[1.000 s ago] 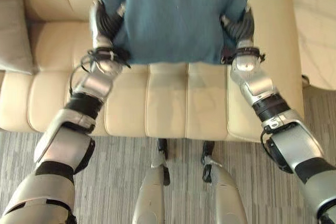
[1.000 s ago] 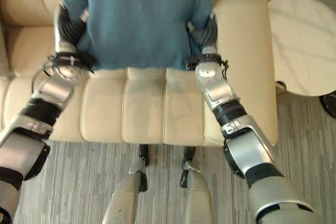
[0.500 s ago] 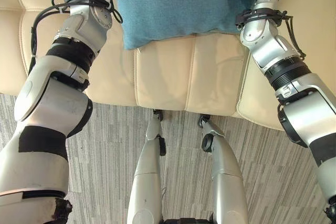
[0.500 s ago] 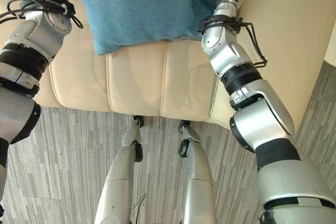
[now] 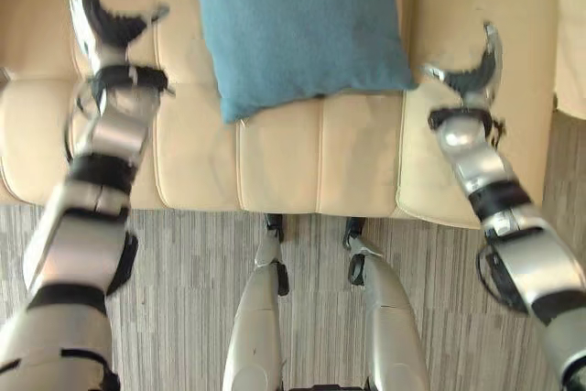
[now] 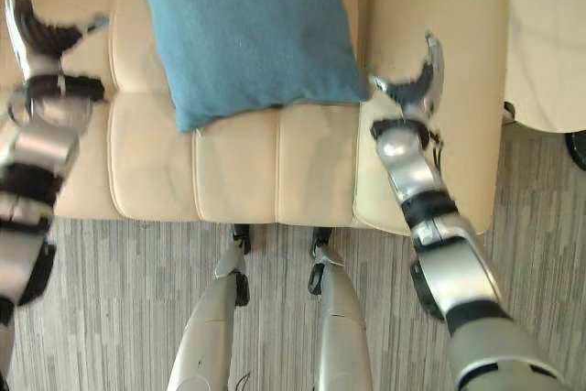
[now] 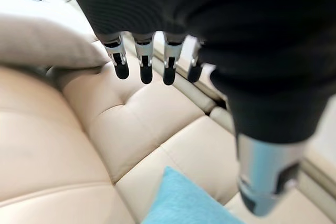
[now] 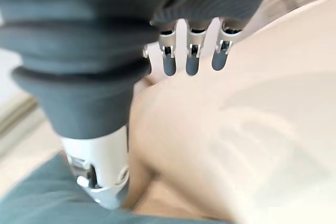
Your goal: Pick up all the scattered cushions and arrange them neatly on the sofa.
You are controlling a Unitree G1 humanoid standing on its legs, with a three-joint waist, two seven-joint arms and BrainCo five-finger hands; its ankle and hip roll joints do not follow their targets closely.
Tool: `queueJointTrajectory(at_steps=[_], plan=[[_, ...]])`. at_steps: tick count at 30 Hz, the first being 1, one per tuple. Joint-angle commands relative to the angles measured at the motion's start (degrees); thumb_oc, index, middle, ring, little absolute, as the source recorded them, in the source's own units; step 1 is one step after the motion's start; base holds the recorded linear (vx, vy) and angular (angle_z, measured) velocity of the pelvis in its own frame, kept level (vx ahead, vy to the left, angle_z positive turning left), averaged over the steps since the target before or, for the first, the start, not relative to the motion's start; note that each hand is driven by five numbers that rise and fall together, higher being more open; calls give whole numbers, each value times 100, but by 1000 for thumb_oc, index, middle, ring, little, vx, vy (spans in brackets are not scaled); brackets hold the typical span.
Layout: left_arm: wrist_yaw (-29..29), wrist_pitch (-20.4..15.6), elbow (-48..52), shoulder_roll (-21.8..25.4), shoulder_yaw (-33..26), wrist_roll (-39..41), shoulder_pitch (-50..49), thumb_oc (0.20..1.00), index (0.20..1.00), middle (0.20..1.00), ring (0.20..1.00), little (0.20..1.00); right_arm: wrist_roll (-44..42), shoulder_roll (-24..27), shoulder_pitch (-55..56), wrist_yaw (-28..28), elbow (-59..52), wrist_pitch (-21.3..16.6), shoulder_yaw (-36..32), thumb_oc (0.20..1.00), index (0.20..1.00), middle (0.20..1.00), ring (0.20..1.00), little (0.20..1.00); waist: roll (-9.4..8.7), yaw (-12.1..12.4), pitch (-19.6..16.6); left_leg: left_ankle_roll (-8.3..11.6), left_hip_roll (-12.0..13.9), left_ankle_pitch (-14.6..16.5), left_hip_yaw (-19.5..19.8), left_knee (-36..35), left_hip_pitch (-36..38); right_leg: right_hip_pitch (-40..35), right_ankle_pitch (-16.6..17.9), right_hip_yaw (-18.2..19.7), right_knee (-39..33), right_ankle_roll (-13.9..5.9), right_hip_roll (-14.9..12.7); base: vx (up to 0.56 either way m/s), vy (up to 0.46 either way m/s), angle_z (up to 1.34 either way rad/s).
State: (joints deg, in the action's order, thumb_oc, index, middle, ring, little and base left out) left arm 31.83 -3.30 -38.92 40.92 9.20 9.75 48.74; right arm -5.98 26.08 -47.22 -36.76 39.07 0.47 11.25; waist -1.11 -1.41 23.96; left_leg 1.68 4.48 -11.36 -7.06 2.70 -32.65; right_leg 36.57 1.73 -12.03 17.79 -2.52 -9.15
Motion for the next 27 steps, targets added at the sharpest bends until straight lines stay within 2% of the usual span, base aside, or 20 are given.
queueJointTrajectory(at_steps=[1, 2, 3, 4, 5, 6, 8, 10, 17, 21, 24, 27], plan=[[-660, -404, -335, -450, -236, 695, -1055, 1000, 1000, 1000, 1000, 1000, -619, -380, 1028, 713, -65, -243, -146, 1000, 1000, 1000, 1000, 1000, -186, -6, -740, 131, -243, 941, -145, -319, 1011, -1327, -5, 81, -1361, -577, 15, 177, 56, -23], [-816, -438, -152, -703, -401, 813, -1668, 1000, 1000, 1000, 1000, 1000, -810, -549, 1545, 973, -227, -285, -233, 1000, 1000, 1000, 1000, 1000, -205, -28, -817, 143, -226, 928, -179, -438, 1254, -1560, 17, 79, -1462, -598, 17, 108, 37, -27], [-815, -430, -124, -710, -413, 808, -1715, 1000, 1000, 1000, 1000, 1000, -808, -550, 1582, 973, -248, -278, -220, 1000, 1000, 1000, 1000, 1000, -201, -34, -824, 144, -226, 922, -181, -461, 1289, -1593, 22, 77, -1480, -600, 20, 123, 37, -21], [-965, -389, -51, -910, -444, 804, -2126, 1000, 1000, 1000, 1000, 1000, -900, -651, 1955, 1188, -338, -282, -283, 1000, 1000, 1000, 1000, 1000, -207, -54, -924, 142, -222, 917, -203, -538, 1474, -1793, 36, 65, -1564, -615, 27, 162, 53, -11], [-1188, -360, 198, -1374, -633, 964, -2962, 1000, 1000, 1000, 1000, 1000, -978, -877, 2603, 1502, -451, -230, -404, 1000, 1000, 1000, 1000, 1000, -225, -89, -1089, 138, -215, 918, -232, -683, 1807, -2121, 56, 46, -1715, -652, 42, 195, 73, 1], [-1348, -308, 262, -1568, -646, 976, -3317, 1000, 1000, 1000, 1000, 1000, -999, -946, 2886, 1667, -430, -184, -456, 1000, 1000, 1000, 1000, 1000, -227, -112, -1171, 137, -211, 929, -245, -713, 1956, -2273, 65, 43, -1775, -666, 44, 131, 57, 5], [-1444, -255, 360, -1680, -695, 978, -3634, 1000, 1000, 1000, 1000, 1000, -975, -988, 3083, 1795, -417, -120, -504, 1000, 1000, 1000, 1000, 1000, -221, -125, -1233, 128, -216, 942, -240, -736, 2071, -2408, 63, 48, -1825, -670, 51, 49, 43, 3], [-1743, -124, 298, -2005, -774, 1091, -4287, 1000, 1000, 1000, 1000, 1000, -816, -1039, 3539, 2076, -195, 12, -596, 1000, 1000, 1000, 1000, 1000, -210, -174, -1472, 114, -227, 970, -264, -770, 2355, -2723, 82, 64, -1958, -698, 64, 44, 90, 0], [-2221, 96, -12, -2235, -598, 803, -4800, 1000, 1000, 1000, 1000, 1000, -709, -1176, 4098, 2550, 346, 107, -557, 1000, 1000, 1000, 1000, 1000, -264, -222, -1850, 83, -237, 1147, -420, -770, 2925, -3262, 82, 189, -2130, -737, 87, -2, 70, -13], [-2424, 208, -151, -2203, -530, 514, -4913, 1000, 1000, 1000, 1000, 1000, -652, -1167, 4339, 2684, 355, 104, -611, 1000, 1000, 1000, 1000, 1000, -297, -276, -1977, 39, -267, 1254, -497, -770, 3203, -3473, 20, 259, -2104, -756, 78, 0, 97, -27], [-2585, 238, -244, -2087, -462, 309, -4859, 1000, 1000, 1000, 1000, 1000, -484, -1078, 4512, 2808, 121, 78, -550, 1000, 1000, 1000, 1000, 1000, -332, -346, -1854, 11, -273, 1278, -518, -770, 3289, -3463, -19, 308, -1925, -762, 51, -72, 68, -15], [-2609, 211, -290, -2016, -458, 355, -4739, 1000, 1000, 1000, 1000, 1000, -347, -1084, 4488, 2758, -4, 71, -498, 1000, 1000, 1000, 1000, 1000, -316, -415, -1641, -27, -235, 1200, -613, -770, 3194, -3172, 140, 459, -1667, -826, 86, -209, -12, -6]])
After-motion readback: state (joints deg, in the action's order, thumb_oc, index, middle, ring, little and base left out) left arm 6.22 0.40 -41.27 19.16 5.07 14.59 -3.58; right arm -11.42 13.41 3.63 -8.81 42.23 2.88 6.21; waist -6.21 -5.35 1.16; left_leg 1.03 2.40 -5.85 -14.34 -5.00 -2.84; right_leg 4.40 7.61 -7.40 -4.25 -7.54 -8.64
